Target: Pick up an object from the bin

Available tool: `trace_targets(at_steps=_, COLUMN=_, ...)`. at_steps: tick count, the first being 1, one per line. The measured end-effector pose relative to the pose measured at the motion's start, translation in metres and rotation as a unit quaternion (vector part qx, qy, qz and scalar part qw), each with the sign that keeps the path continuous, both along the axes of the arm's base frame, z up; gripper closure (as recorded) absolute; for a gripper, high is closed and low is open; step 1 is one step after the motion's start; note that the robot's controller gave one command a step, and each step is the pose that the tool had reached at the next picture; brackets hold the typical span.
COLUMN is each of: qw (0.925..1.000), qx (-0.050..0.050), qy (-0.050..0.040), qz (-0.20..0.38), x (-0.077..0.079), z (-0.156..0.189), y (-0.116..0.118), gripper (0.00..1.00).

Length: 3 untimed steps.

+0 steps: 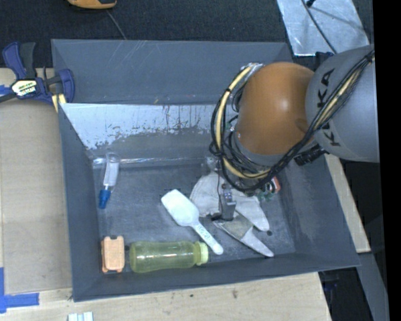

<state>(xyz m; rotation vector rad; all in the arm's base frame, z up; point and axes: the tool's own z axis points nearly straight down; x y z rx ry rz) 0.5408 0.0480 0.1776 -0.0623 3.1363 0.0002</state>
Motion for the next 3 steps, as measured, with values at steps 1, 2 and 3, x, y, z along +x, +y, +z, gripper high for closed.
trace_targets(at_steps=1, qw=1.0000, qx=0.000, qy=0.0004, qz=0.004, x=0.001, z=-0.009, y=0.000, gripper=0.00)
trace_targets(at_steps=2, qw=0.9996, qx=0.000, qy=0.0047, qz=-0.028, x=0.000, z=0.032, y=0.006, gripper=0.00)
trace_targets(at_steps=3, qw=0.9999, qx=0.000, qy=-0.0061, qz=0.011, x=0.026, z=0.010, y=0.012, gripper=0.00)
